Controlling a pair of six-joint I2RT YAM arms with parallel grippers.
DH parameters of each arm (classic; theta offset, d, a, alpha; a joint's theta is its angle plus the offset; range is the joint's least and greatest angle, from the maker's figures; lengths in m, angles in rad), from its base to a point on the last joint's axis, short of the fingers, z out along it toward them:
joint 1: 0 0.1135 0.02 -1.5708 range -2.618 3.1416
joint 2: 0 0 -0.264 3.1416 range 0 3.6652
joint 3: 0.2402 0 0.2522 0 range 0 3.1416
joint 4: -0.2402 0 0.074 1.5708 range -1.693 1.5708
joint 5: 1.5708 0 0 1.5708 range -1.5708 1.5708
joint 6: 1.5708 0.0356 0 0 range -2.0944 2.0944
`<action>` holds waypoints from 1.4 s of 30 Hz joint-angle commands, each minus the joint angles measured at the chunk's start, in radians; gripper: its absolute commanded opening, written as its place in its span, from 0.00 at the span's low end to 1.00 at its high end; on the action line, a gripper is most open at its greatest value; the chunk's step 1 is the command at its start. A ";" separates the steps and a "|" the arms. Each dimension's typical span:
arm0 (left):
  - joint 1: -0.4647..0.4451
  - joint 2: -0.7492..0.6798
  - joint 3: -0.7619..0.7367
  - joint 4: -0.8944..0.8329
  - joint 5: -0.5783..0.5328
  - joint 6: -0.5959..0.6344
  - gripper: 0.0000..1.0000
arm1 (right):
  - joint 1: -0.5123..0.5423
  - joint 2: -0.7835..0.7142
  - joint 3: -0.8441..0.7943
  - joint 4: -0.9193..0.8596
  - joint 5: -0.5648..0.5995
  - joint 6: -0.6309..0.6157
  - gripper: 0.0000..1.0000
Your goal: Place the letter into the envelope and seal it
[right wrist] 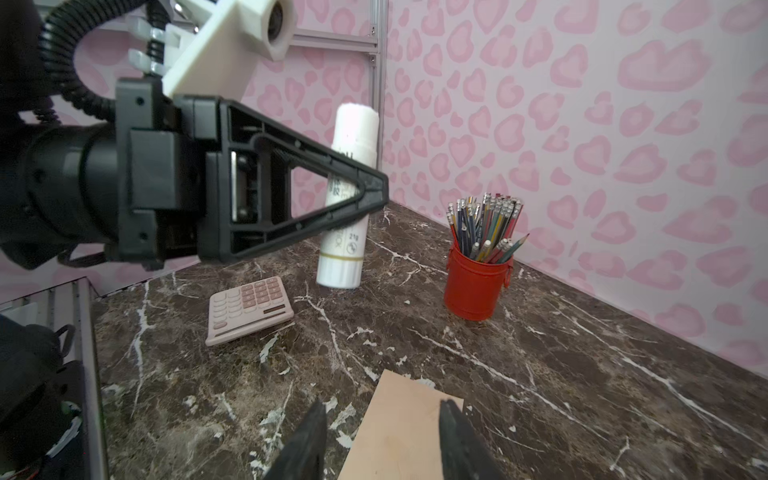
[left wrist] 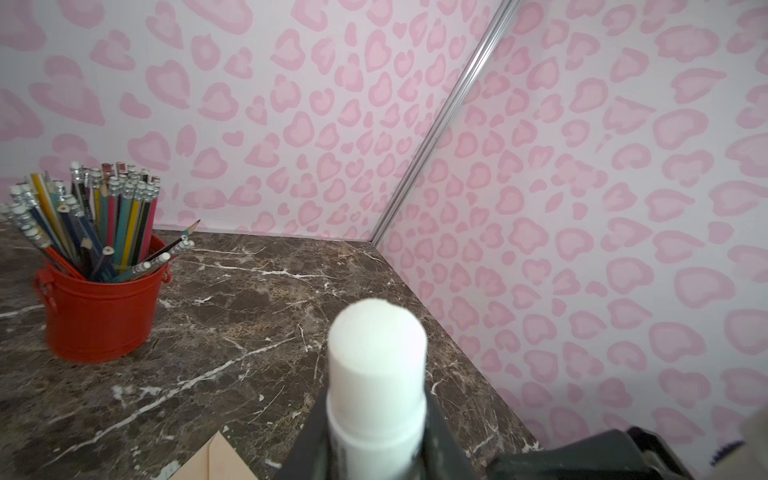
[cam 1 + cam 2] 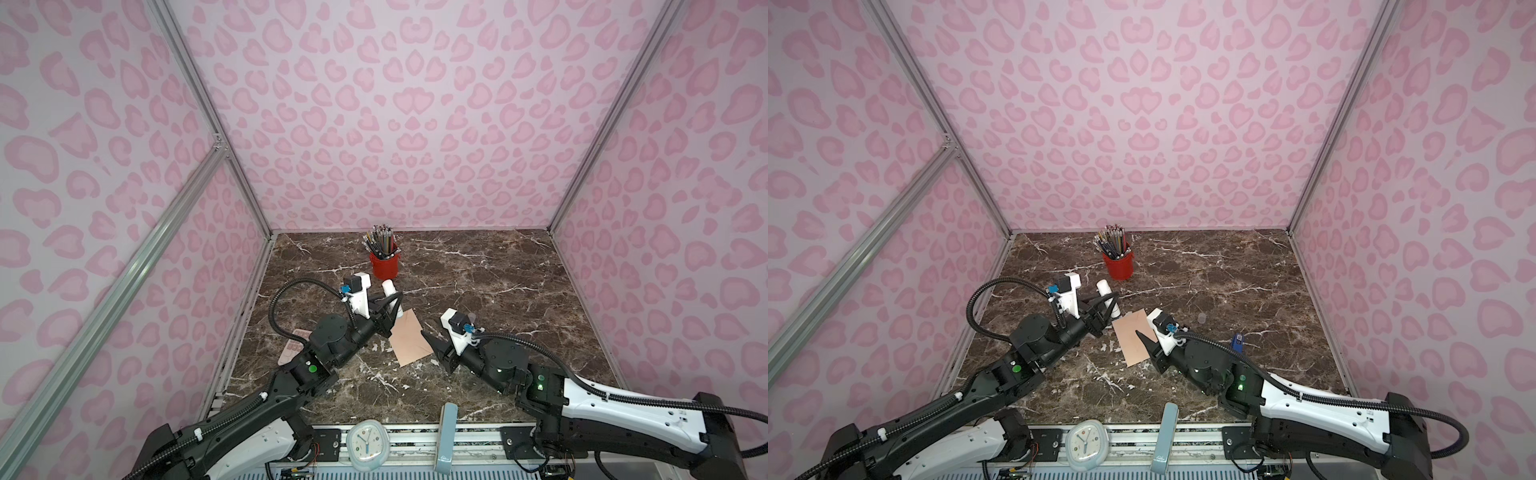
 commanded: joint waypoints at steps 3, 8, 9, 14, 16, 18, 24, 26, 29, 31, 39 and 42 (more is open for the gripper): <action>0.076 0.041 0.039 0.050 0.427 0.000 0.04 | -0.151 -0.021 -0.044 0.147 -0.468 0.118 0.46; 0.087 0.098 0.033 0.169 0.597 -0.037 0.04 | -0.192 0.016 -0.033 0.218 -0.611 0.158 0.50; 0.088 0.107 0.030 0.194 0.614 -0.046 0.04 | -0.196 0.023 -0.033 0.235 -0.620 0.168 0.51; 0.086 0.145 0.023 0.286 0.664 -0.087 0.04 | -0.205 0.065 -0.029 0.277 -0.652 0.198 0.53; 0.087 0.154 0.023 0.303 0.674 -0.097 0.04 | -0.211 0.070 -0.024 0.279 -0.659 0.201 0.53; 0.085 0.159 0.023 0.308 0.680 -0.101 0.04 | -0.217 0.075 -0.019 0.285 -0.666 0.203 0.52; 0.082 0.177 0.024 0.324 0.690 -0.111 0.04 | -0.229 0.088 -0.001 0.290 -0.689 0.206 0.46; 0.081 0.181 0.024 0.327 0.690 -0.111 0.04 | -0.233 0.095 0.004 0.288 -0.697 0.208 0.42; 0.080 0.184 0.025 0.330 0.690 -0.113 0.04 | -0.235 0.101 0.009 0.281 -0.706 0.206 0.35; 0.081 0.184 0.028 0.330 0.688 -0.113 0.04 | -0.236 0.102 0.013 0.271 -0.706 0.202 0.33; 0.078 0.173 0.027 0.298 0.612 -0.098 0.04 | -0.236 0.104 0.036 0.231 -0.673 0.188 0.26; 0.069 0.155 0.027 0.246 0.511 -0.077 0.04 | -0.227 0.104 0.056 0.198 -0.615 0.173 0.25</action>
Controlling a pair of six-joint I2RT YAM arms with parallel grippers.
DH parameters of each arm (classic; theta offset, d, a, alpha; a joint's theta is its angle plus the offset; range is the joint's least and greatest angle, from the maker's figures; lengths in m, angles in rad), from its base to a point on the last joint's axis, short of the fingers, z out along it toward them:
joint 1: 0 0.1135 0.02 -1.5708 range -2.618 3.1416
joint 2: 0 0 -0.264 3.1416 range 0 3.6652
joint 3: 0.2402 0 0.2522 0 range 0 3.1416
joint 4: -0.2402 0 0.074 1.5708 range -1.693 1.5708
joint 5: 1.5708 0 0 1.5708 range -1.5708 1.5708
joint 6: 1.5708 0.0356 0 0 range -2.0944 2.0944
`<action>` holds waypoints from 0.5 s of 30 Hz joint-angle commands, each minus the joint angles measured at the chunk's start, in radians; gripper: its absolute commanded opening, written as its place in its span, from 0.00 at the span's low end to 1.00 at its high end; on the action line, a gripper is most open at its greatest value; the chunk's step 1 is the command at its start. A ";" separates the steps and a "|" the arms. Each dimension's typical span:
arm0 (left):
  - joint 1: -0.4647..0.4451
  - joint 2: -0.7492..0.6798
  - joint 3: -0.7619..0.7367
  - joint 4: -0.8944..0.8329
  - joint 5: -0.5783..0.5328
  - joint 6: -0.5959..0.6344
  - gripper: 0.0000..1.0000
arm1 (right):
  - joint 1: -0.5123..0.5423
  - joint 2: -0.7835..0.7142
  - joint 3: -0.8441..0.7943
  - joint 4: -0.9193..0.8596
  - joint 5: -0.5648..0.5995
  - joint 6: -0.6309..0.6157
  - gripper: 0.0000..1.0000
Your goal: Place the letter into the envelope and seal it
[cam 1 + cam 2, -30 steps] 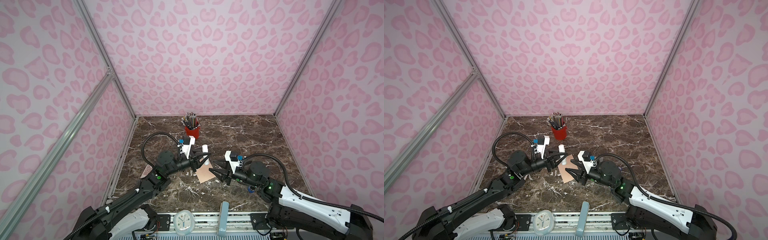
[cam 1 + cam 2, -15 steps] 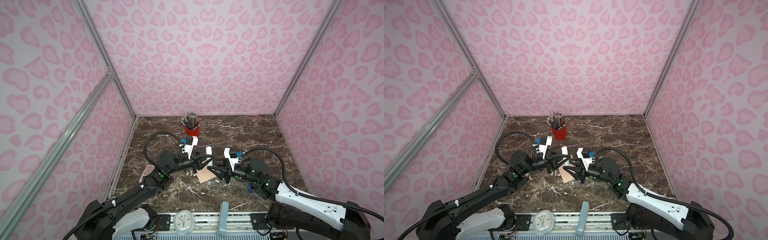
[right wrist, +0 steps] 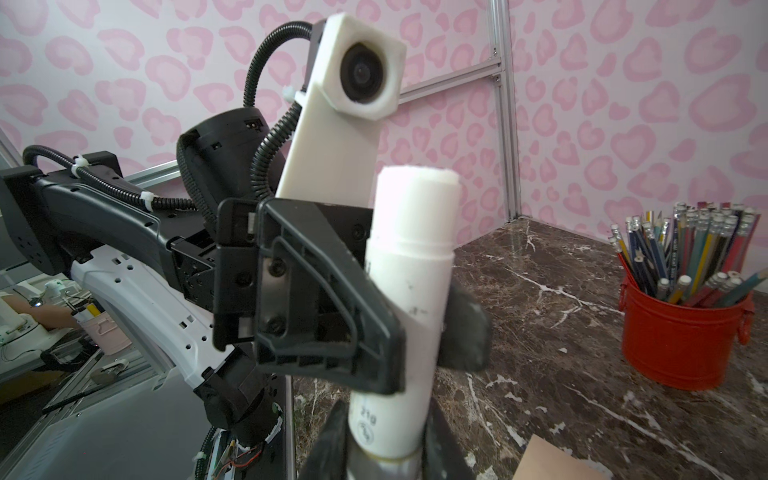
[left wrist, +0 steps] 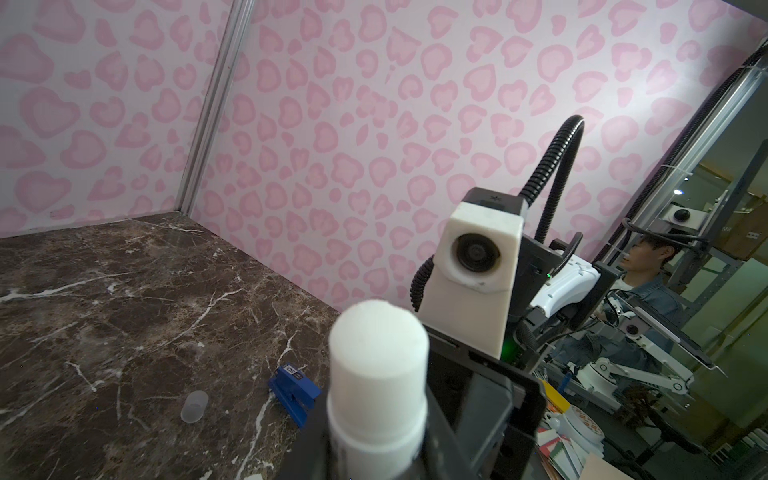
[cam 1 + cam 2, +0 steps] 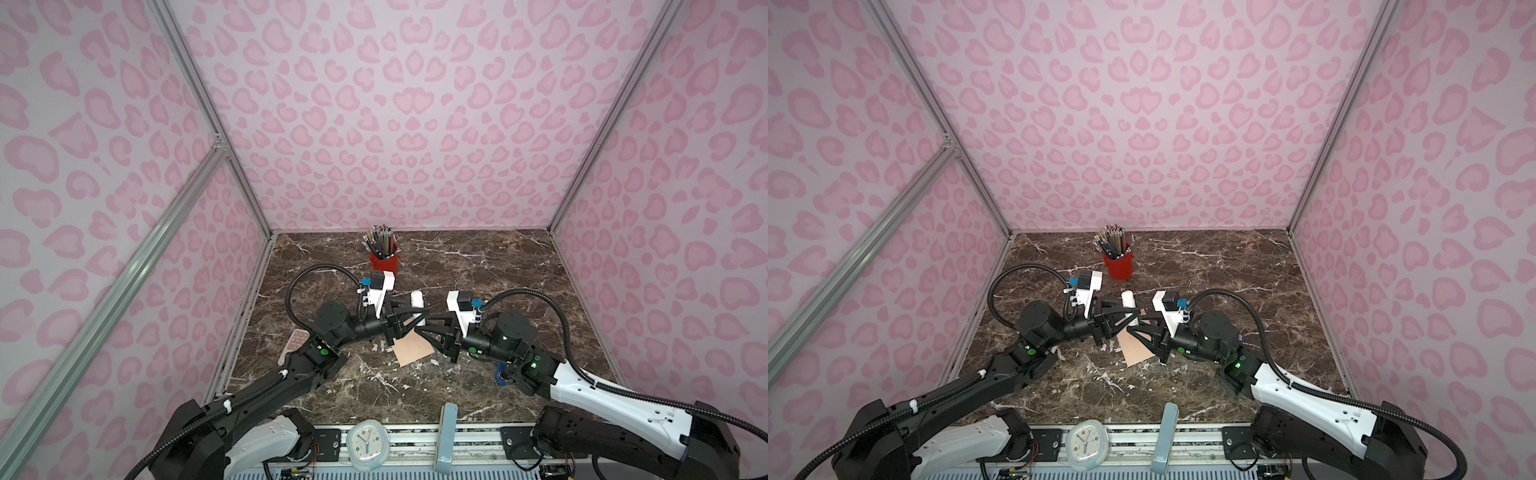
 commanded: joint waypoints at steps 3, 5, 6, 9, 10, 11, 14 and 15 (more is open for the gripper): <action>-0.039 -0.027 0.020 -0.115 -0.243 0.048 0.04 | 0.044 0.013 0.051 -0.046 0.121 -0.090 0.23; -0.063 -0.021 0.029 -0.122 -0.324 0.055 0.04 | 0.078 0.025 0.079 -0.086 0.217 -0.113 0.23; -0.074 -0.014 0.030 -0.109 -0.359 0.048 0.04 | 0.094 0.033 0.091 -0.091 0.258 -0.127 0.23; -0.094 0.002 0.024 -0.072 -0.441 0.030 0.04 | 0.136 0.046 0.111 -0.094 0.404 -0.136 0.22; -0.100 0.008 0.023 -0.066 -0.469 0.029 0.04 | 0.163 0.048 0.119 -0.099 0.470 -0.151 0.21; -0.109 0.009 0.022 -0.063 -0.491 0.028 0.04 | 0.190 0.053 0.132 -0.109 0.543 -0.162 0.21; -0.132 0.014 0.022 -0.064 -0.551 0.037 0.04 | 0.250 0.079 0.171 -0.143 0.695 -0.172 0.21; -0.137 0.019 0.022 -0.063 -0.562 0.037 0.04 | 0.266 0.090 0.181 -0.156 0.739 -0.171 0.21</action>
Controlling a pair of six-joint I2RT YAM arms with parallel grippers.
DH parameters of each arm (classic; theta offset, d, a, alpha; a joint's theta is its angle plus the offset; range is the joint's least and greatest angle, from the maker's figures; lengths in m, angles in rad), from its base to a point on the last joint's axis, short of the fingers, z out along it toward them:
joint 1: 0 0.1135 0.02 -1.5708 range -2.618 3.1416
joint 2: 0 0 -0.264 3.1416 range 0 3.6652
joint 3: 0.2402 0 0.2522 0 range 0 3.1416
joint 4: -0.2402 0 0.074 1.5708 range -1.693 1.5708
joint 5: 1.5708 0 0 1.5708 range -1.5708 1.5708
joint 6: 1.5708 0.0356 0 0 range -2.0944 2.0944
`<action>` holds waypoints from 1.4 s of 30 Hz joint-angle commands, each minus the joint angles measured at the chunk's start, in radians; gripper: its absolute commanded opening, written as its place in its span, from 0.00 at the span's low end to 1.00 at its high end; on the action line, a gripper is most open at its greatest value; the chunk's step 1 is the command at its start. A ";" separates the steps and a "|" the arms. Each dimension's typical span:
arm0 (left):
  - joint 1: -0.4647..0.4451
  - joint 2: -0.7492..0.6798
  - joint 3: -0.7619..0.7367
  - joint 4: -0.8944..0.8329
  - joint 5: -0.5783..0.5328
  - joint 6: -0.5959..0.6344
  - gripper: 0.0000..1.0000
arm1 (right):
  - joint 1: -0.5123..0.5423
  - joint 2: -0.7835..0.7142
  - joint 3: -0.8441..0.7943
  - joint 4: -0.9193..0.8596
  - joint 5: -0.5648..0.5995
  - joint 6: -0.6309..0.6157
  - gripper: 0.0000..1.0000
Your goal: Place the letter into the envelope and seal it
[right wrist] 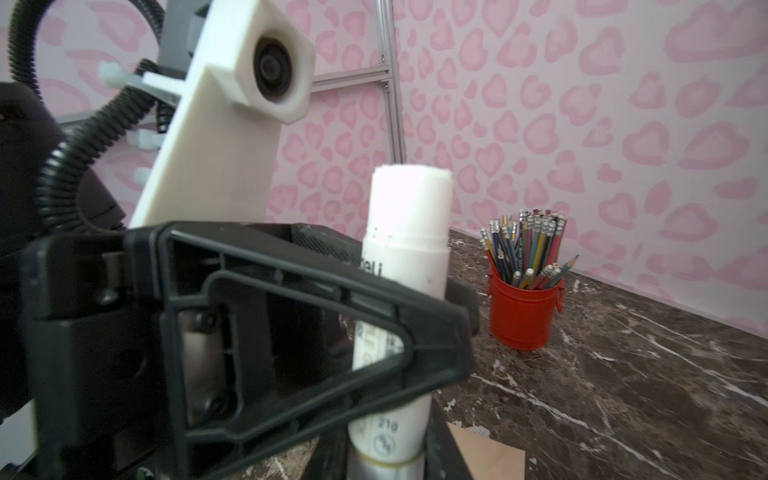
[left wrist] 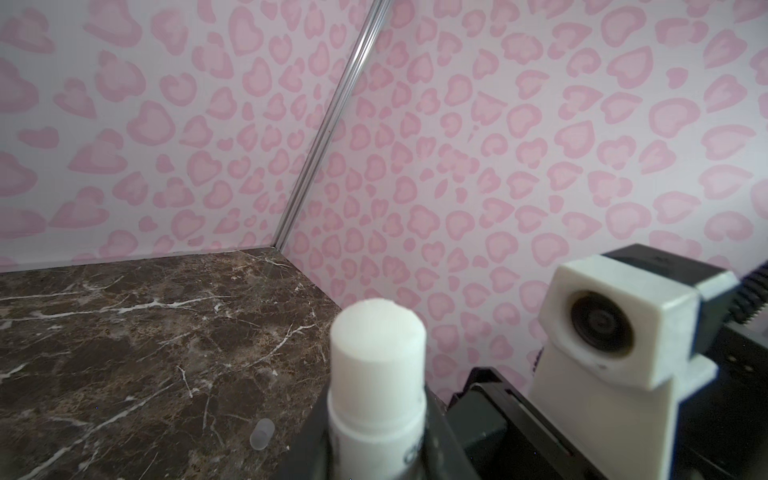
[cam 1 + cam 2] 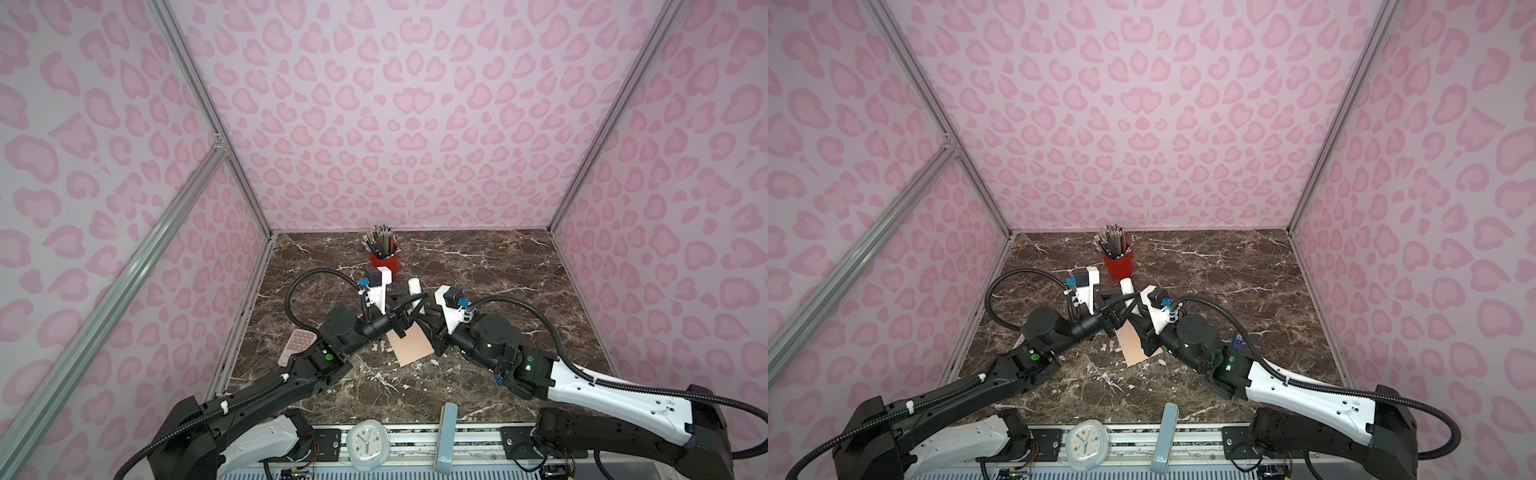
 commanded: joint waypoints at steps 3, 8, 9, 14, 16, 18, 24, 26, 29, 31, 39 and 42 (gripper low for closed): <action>-0.023 0.030 0.002 -0.023 -0.142 -0.013 0.04 | 0.081 0.049 0.050 0.011 0.214 -0.071 0.21; -0.035 0.044 -0.012 0.001 -0.178 -0.023 0.04 | 0.153 0.091 0.098 -0.035 0.308 -0.112 0.25; -0.036 0.041 -0.014 0.000 -0.182 -0.023 0.04 | 0.161 0.093 0.103 -0.042 0.312 -0.119 0.27; -0.031 -0.014 -0.017 -0.061 -0.219 -0.015 0.04 | 0.165 0.043 0.073 -0.095 0.288 -0.129 0.38; -0.019 -0.047 -0.019 -0.089 -0.213 -0.016 0.04 | 0.149 0.017 0.036 -0.120 0.241 -0.139 0.42; -0.002 -0.083 -0.021 -0.111 -0.190 -0.015 0.04 | 0.114 -0.015 -0.006 -0.160 0.165 -0.137 0.44; 0.052 -0.147 -0.003 -0.172 -0.019 -0.018 0.04 | -0.009 -0.147 -0.159 -0.065 -0.147 -0.084 0.46; 0.066 -0.157 -0.003 -0.166 0.068 -0.022 0.04 | -0.048 -0.161 -0.176 -0.031 -0.255 -0.063 0.46; 0.073 -0.160 -0.008 -0.135 0.188 -0.018 0.04 | -0.089 -0.160 -0.198 0.048 -0.403 -0.029 0.46; 0.076 -0.147 -0.010 -0.113 0.261 -0.015 0.04 | -0.110 -0.154 -0.210 0.113 -0.464 -0.003 0.46; 0.076 -0.078 -0.044 0.050 0.413 -0.068 0.04 | -0.148 -0.129 -0.190 0.232 -0.618 0.044 0.48; 0.077 -0.064 -0.041 0.071 0.434 -0.080 0.04 | -0.153 -0.129 -0.174 0.202 -0.640 0.034 0.48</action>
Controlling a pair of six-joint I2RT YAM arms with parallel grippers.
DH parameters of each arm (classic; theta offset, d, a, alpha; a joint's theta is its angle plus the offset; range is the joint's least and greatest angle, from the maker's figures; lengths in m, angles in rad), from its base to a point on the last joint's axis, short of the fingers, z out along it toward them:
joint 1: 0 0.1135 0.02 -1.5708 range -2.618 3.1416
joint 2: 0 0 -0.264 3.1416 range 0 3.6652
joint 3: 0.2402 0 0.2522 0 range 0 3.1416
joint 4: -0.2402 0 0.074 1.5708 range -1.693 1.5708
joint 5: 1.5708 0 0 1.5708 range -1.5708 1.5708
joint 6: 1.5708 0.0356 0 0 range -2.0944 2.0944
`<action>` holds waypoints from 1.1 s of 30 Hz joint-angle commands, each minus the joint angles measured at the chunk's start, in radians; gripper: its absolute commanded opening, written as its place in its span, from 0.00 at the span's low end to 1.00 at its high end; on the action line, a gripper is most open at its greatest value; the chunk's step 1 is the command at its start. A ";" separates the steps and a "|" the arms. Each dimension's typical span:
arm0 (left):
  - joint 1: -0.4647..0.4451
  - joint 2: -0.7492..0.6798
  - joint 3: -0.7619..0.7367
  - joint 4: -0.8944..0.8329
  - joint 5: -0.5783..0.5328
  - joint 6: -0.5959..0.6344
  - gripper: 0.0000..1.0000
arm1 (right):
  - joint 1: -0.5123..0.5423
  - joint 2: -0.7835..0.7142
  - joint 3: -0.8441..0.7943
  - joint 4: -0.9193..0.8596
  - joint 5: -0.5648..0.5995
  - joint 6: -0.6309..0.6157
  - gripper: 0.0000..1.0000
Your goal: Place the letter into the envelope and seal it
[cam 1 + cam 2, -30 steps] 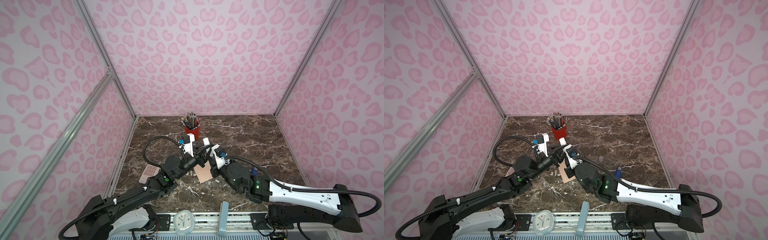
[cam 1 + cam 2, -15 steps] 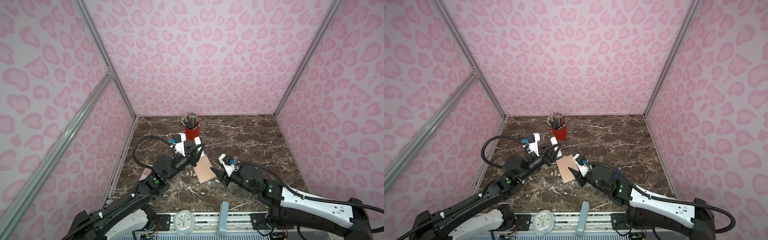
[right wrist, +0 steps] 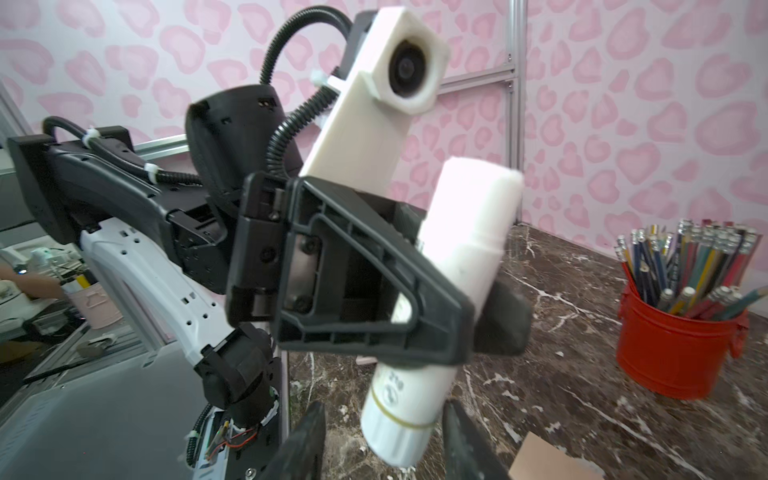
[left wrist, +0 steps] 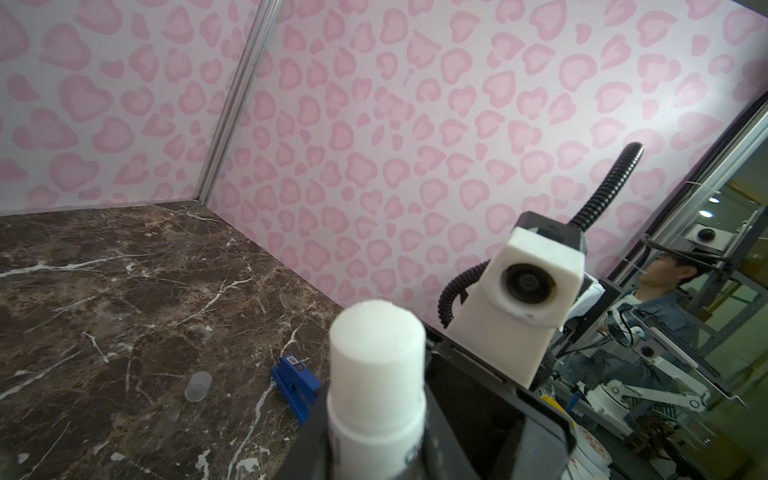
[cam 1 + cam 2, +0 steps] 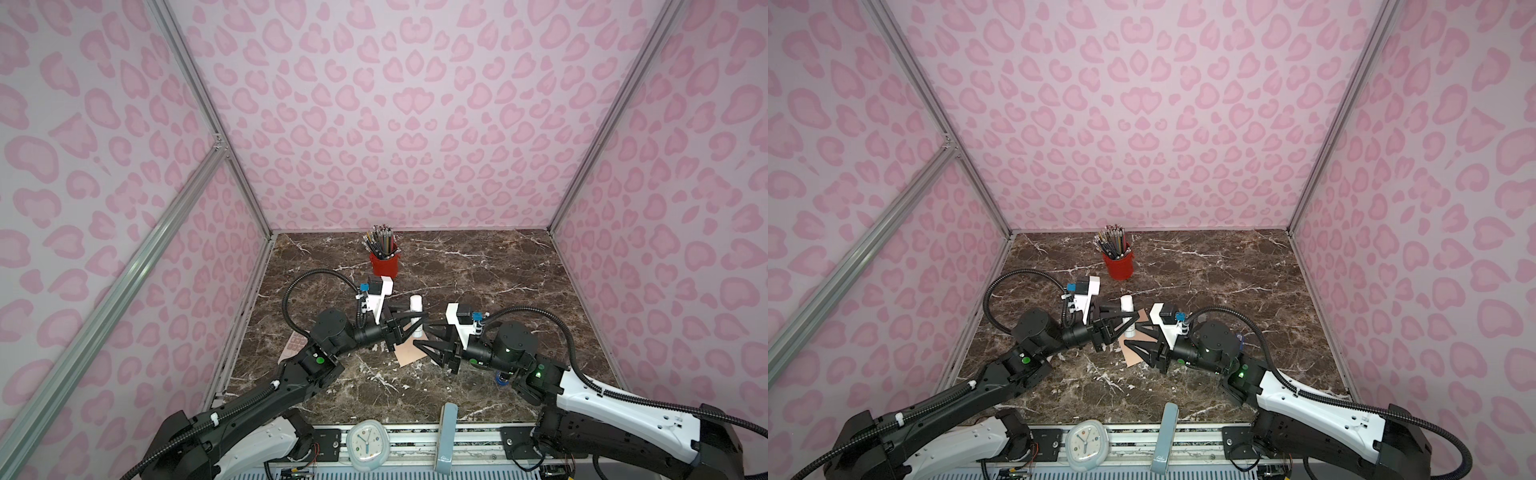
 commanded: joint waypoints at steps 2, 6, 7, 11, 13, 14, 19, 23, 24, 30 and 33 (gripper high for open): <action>0.003 0.013 0.005 0.113 0.067 -0.024 0.04 | -0.007 0.001 0.010 0.043 -0.080 0.009 0.47; 0.002 0.025 0.011 0.121 0.076 -0.027 0.04 | -0.014 0.003 0.010 0.044 -0.088 0.016 0.42; 0.001 0.027 0.012 0.123 0.079 -0.029 0.04 | -0.015 0.005 0.010 0.044 -0.090 0.017 0.39; 0.002 0.039 0.017 0.123 0.085 -0.029 0.04 | -0.020 0.015 0.016 0.050 -0.094 0.026 0.31; 0.002 0.043 0.016 0.126 0.085 -0.029 0.04 | -0.022 0.020 0.018 0.052 -0.091 0.029 0.28; 0.002 0.045 0.014 0.128 0.083 -0.029 0.04 | -0.024 0.022 0.021 0.051 -0.088 0.032 0.27; 0.001 0.042 0.005 0.108 0.047 -0.014 0.04 | -0.029 0.024 0.037 0.051 -0.050 0.050 0.22; -0.004 0.010 0.002 0.022 -0.044 0.033 0.04 | -0.027 0.019 0.070 0.016 0.010 0.061 0.19; -0.007 -0.002 0.002 -0.008 -0.080 0.046 0.04 | -0.022 0.021 0.084 -0.002 0.039 0.058 0.19; -0.037 -0.043 0.015 -0.131 -0.338 0.097 0.04 | 0.097 0.062 0.181 -0.142 0.299 -0.070 0.18; -0.062 -0.036 0.007 -0.121 -0.463 0.089 0.04 | 0.178 0.102 0.229 -0.178 0.486 -0.106 0.18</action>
